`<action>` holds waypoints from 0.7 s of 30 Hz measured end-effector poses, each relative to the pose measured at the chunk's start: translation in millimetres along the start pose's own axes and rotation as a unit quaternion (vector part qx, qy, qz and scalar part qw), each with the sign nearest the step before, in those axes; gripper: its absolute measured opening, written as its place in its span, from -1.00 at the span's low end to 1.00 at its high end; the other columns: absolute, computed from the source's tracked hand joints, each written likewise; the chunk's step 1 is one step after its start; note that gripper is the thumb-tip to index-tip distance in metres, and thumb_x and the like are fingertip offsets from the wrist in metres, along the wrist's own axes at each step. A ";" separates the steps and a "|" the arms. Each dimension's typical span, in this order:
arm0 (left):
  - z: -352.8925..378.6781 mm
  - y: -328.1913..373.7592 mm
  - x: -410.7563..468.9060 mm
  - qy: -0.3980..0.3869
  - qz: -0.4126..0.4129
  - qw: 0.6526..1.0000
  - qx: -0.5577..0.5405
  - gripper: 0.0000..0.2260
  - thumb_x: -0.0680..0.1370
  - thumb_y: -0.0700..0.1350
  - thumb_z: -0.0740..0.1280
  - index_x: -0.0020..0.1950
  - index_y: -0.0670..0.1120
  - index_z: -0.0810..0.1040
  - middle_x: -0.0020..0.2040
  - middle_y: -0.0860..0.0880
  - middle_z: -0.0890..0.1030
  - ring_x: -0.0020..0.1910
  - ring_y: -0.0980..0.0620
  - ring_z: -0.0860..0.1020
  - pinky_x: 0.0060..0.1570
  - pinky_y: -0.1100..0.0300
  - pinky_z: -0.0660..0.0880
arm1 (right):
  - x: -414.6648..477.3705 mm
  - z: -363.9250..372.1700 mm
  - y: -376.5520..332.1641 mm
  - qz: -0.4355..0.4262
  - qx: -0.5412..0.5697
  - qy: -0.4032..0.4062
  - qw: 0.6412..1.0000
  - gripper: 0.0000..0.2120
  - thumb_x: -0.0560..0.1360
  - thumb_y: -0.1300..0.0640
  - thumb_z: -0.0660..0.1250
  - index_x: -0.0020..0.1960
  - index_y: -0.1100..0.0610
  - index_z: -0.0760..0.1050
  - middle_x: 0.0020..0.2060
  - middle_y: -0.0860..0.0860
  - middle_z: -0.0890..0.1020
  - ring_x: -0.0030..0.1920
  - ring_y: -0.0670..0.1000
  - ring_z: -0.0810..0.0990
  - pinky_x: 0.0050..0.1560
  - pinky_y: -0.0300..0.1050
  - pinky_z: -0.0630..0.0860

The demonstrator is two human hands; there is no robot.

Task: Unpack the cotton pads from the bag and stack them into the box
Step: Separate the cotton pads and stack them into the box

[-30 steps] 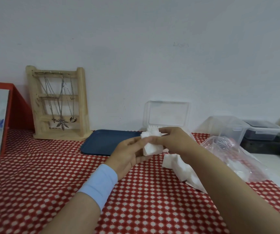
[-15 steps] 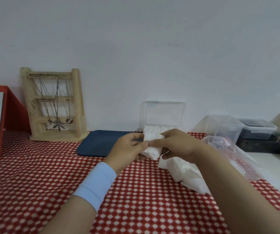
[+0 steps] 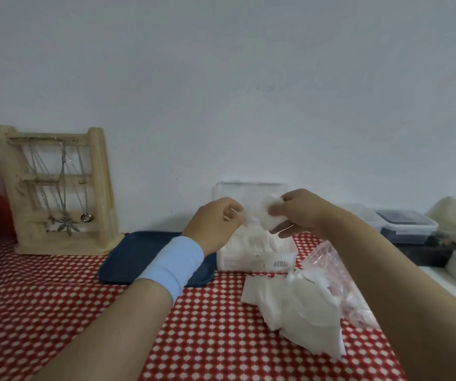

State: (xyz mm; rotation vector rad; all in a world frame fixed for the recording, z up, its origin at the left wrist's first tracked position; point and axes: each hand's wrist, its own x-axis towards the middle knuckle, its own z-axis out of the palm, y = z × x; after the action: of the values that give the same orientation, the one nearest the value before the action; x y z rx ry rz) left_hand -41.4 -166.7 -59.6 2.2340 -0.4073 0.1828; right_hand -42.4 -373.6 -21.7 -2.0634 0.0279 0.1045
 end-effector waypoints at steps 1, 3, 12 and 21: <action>5.2 -1.1 5.3 -0.023 0.013 0.999 0.035 -0.83 0.63 0.03 0.33 0.18 0.06 0.63 0.04 0.16 0.58 -0.01 0.18 0.54 -0.09 0.36 0.40 | 4.4 -2.1 2.9 0.010 -0.003 0.000 1.000 -0.72 0.59 0.19 0.36 0.24 0.31 0.50 -0.07 0.23 0.73 -0.11 0.16 0.76 -0.01 0.07 0.69; 17.3 -3.7 14.2 -0.083 0.026 0.991 0.101 -0.78 0.64 0.07 0.31 0.08 0.03 0.71 -0.01 0.10 0.57 -0.03 0.08 0.55 -0.08 0.27 0.39 | 9.1 -2.7 9.2 0.026 -0.025 -0.021 0.999 -0.72 0.60 0.18 0.35 0.25 0.29 0.50 -0.10 0.21 0.74 -0.10 0.14 0.76 0.04 0.09 0.68; 25.2 -6.6 30.4 -0.165 -0.022 0.952 0.257 -0.76 0.51 0.06 0.34 0.13 0.10 0.69 0.19 -0.03 0.50 0.14 -0.01 0.49 0.15 0.03 0.55 | 17.9 6.8 25.9 0.030 -0.142 -0.061 0.988 -0.81 0.54 0.10 0.46 0.10 0.18 0.65 -0.09 0.07 0.75 -0.13 0.00 0.76 0.01 -0.04 0.68; 24.2 -13.9 25.7 -0.163 -0.009 0.950 0.267 -0.66 0.55 0.00 0.28 0.32 0.16 0.59 0.33 0.00 0.45 0.40 -0.04 0.33 0.34 0.00 0.42 | 19.1 33.2 4.0 0.057 -0.460 -0.023 0.886 -0.72 0.41 0.03 0.51 -0.24 0.09 0.42 -0.42 -0.05 0.58 -0.28 -0.02 0.68 -0.23 -0.17 0.50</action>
State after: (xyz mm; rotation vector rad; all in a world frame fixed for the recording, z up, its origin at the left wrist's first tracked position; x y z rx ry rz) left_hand -12.5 -182.8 -78.3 2.8151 -0.5642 -0.1062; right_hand -25.7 -345.8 -42.6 -3.0145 0.0824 0.2803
